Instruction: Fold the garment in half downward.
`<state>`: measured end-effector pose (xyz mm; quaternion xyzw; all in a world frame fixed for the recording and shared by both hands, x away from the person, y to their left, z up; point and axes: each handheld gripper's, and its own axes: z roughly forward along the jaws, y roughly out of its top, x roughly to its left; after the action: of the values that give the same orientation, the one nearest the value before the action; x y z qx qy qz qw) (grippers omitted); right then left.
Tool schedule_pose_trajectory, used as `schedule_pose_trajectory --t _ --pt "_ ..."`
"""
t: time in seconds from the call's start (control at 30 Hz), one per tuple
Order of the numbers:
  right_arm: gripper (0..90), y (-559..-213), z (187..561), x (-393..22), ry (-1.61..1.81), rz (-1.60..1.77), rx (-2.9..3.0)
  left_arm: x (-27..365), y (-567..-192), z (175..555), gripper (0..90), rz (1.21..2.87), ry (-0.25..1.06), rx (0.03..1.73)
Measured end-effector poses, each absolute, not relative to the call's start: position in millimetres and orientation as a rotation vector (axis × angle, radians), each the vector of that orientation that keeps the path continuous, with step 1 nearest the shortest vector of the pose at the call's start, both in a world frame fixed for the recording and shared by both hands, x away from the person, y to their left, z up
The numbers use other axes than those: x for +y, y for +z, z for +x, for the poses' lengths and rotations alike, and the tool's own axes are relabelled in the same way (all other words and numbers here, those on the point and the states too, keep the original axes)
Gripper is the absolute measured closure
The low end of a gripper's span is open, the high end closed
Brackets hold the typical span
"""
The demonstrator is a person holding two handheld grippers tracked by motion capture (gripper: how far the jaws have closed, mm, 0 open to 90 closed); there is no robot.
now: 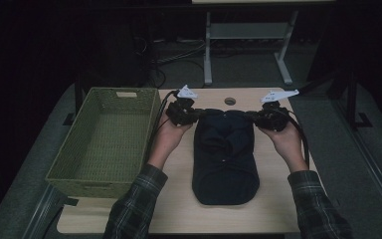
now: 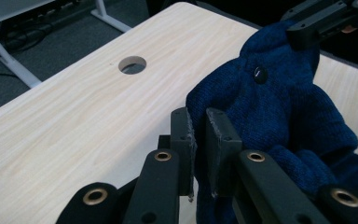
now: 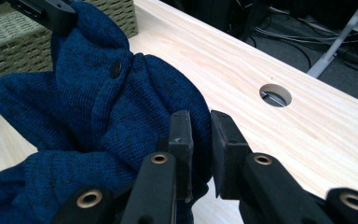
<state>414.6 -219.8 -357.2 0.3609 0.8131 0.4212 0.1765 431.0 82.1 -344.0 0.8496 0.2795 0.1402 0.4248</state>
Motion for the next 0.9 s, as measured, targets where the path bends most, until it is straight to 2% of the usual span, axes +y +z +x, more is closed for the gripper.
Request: schedule_pose_trajectory --t 0.9 --pt "77.8 -383 357 -224 1.232 1.023 2.342 85 -367 382 81.9 2.154 0.268 0.671"
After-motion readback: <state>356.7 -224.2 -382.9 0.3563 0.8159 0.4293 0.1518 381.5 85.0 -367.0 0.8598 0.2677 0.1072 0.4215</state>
